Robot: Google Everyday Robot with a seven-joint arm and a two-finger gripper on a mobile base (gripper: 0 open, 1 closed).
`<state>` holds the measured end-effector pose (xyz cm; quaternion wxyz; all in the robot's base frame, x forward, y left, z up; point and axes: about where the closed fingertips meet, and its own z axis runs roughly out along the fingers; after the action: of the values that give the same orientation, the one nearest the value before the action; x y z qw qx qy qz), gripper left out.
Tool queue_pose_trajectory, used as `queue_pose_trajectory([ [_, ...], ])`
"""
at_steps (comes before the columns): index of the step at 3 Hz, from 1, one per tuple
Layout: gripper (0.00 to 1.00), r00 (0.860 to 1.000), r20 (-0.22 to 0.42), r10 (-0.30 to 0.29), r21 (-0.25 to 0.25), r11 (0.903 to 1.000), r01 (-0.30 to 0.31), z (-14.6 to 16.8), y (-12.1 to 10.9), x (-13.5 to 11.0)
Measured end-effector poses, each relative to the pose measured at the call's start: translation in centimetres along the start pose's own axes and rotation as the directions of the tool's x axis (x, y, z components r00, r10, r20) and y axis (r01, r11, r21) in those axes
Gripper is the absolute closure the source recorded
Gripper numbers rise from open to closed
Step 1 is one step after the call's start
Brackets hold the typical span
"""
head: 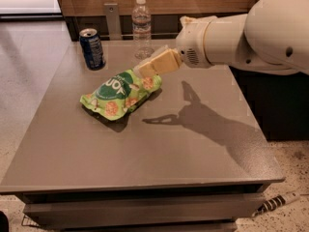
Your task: Pick pepsi can
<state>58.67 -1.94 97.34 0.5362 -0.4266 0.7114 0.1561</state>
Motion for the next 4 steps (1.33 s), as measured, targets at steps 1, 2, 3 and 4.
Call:
queue_pose_trajectory([
  [1,0.00,0.996,0.092,-0.007,-0.024,0.9997,0.009,5.8,-0.4,-1.0],
  [2,0.00,0.991,0.131,-0.005,-0.063,0.9979,0.013,9.8,0.1,-1.9],
  [3,0.00,0.991,0.130,0.030,-0.121,0.9925,-0.014,13.8,1.2,-1.8],
  [4,0.00,0.987,0.142,0.073,-0.192,0.9804,-0.045,18.6,2.3,-2.3],
])
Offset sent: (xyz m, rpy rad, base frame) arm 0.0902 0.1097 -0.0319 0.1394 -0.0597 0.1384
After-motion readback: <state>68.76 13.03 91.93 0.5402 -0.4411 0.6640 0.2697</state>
